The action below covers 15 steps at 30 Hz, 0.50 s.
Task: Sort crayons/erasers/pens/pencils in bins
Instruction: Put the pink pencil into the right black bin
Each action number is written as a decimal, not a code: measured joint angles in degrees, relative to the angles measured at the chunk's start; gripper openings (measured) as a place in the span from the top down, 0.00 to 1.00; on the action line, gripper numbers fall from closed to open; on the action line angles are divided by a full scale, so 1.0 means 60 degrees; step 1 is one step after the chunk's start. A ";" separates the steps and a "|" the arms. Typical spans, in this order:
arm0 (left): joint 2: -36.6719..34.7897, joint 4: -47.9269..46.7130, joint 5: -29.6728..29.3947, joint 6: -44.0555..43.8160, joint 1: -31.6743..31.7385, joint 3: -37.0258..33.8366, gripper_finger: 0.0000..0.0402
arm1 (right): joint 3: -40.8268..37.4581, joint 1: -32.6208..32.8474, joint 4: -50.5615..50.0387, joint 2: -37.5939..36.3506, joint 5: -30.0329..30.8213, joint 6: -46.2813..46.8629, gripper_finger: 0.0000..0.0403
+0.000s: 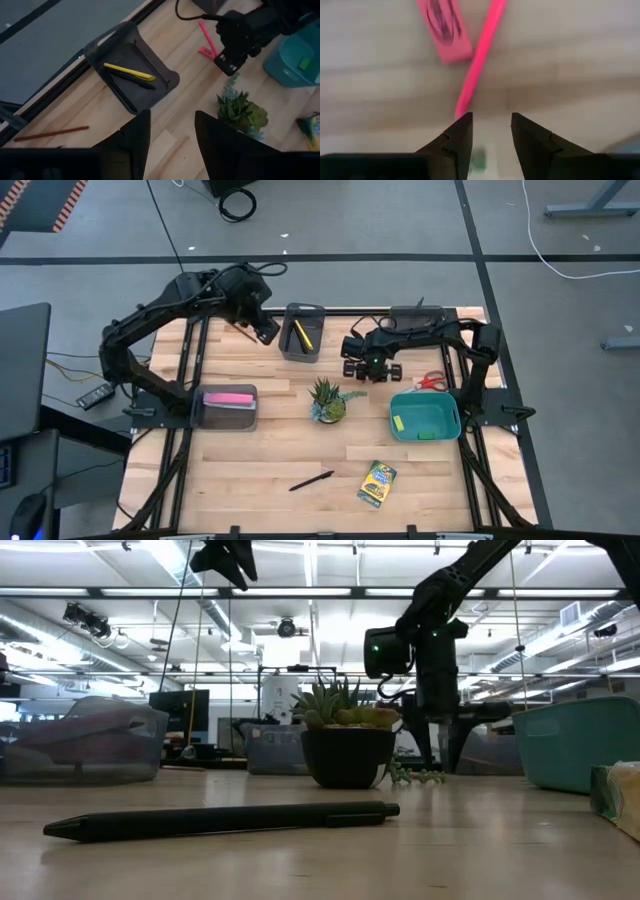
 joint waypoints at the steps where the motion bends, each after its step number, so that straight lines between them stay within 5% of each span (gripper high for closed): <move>1: -0.0021 0.0011 0.0000 0.0000 0.0001 0.0000 0.60 | 0.0001 0.0043 -0.0023 0.0000 -0.0245 0.0224 0.65; 5: -0.0041 -0.0004 -0.0031 0.0010 0.0011 0.0000 0.60 | 0.0001 0.0253 -0.0122 0.0000 -0.0950 0.0515 0.65; 15: -0.0216 0.0090 -0.0027 0.0375 0.0018 0.0000 0.60 | 0.0124 0.0587 0.0632 0.0000 -0.0499 0.1302 0.65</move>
